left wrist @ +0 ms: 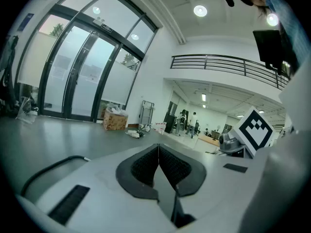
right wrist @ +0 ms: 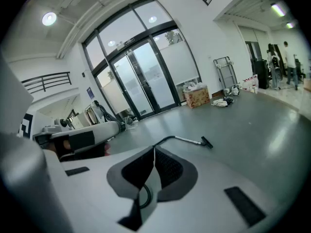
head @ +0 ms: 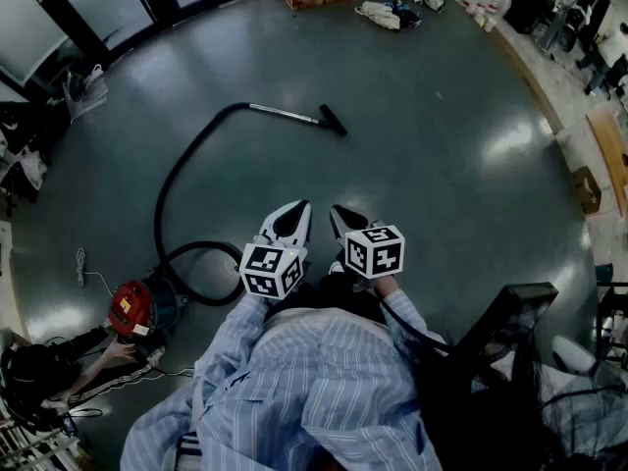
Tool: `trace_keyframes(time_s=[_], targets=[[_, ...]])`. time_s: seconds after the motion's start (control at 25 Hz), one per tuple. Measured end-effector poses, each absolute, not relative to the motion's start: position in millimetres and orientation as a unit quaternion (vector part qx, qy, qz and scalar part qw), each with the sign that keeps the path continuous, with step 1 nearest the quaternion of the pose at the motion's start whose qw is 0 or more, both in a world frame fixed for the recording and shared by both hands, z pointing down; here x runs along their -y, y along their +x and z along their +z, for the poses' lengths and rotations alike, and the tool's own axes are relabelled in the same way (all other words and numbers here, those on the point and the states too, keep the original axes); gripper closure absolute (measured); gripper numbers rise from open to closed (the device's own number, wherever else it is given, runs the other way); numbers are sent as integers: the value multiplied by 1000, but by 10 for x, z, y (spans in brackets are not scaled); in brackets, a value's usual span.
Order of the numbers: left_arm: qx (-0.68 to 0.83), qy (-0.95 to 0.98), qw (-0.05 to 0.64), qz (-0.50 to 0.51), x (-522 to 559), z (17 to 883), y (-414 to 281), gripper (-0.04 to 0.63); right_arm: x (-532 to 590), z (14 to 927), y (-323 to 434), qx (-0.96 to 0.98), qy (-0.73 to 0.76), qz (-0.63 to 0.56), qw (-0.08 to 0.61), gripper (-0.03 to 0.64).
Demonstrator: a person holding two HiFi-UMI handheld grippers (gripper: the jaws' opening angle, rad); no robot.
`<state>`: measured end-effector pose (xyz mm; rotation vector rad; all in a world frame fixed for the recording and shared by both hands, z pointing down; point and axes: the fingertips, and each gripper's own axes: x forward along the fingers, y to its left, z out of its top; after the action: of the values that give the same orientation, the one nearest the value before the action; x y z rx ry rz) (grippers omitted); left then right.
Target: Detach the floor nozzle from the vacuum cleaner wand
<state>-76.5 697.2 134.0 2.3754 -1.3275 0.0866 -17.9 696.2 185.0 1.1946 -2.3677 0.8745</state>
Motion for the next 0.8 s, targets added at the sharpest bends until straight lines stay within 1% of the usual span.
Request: trace_keyframes(time_s=[0.4,0.68,0.8], targets=[[479,852,209,36,-7061,1336,-902,588,-7038,1855,-317,836,418,309,174,601],[483,849,209,42,-7104,1356,-887,588,-7010,1776,-290,839,413,326,137,600],[485,848,211,44,-7099,1369,-866,588,-6982,1803,-212,833,423,329,140,601]])
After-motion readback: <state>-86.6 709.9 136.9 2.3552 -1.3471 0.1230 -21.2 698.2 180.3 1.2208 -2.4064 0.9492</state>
